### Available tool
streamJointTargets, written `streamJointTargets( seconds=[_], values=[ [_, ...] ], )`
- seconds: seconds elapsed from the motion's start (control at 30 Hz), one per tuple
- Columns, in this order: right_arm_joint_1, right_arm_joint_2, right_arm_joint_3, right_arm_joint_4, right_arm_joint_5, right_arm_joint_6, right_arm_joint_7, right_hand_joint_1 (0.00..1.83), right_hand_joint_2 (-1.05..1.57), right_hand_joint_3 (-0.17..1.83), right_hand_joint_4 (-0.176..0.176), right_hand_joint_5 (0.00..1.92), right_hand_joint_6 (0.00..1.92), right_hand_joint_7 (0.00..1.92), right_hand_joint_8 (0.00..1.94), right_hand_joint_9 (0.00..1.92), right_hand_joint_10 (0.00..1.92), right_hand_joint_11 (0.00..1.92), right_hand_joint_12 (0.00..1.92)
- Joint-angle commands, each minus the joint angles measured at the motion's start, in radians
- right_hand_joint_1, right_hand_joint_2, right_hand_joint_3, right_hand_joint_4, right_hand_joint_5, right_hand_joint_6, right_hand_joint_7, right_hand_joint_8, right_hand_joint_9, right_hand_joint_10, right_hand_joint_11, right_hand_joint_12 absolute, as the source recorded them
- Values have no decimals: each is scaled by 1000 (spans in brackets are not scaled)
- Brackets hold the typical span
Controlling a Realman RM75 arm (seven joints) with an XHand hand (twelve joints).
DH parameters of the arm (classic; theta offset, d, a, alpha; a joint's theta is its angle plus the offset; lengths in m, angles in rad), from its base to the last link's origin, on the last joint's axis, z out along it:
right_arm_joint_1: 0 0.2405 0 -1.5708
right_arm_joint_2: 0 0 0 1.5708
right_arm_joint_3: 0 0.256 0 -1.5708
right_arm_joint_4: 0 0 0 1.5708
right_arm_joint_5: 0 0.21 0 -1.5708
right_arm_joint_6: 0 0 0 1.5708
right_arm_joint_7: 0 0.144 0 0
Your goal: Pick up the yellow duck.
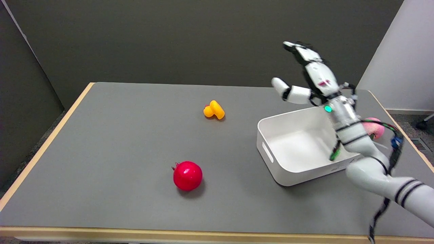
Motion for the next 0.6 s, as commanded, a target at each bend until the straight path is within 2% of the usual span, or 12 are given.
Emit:
streamJointTargets(
  seconds=[0.03, 0.2, 0.3, 0.37, 0.43, 0.6],
  values=[
    [468, -185, -201, 91, -150, -686, -58, 437, 686, 783, -38, 138, 320, 166, 273, -1, 492, -1, 539],
    [516, -298, -231, -34, -150, -743, -98, 419, 604, 936, -54, 121, 408, 143, 373, -1, 540, -1, 594],
    [544, -343, -241, -129, -150, -766, -106, 446, 663, 809, -60, 156, 353, 182, 310, -1, 577, -1, 634],
    [568, -361, -258, -188, -146, -794, -125, 432, 611, 925, -62, 138, 416, 154, 376, 1, 587, -1, 621],
    [611, -373, -291, -248, -149, -853, -143, 462, 670, 786, -64, 178, 357, 190, 298, -1, 599, -1, 652],
    [671, -395, -356, -338, -169, -961, -172, 478, 664, 786, -72, 184, 365, 178, 298, -1, 604, -1, 709]
  ],
)
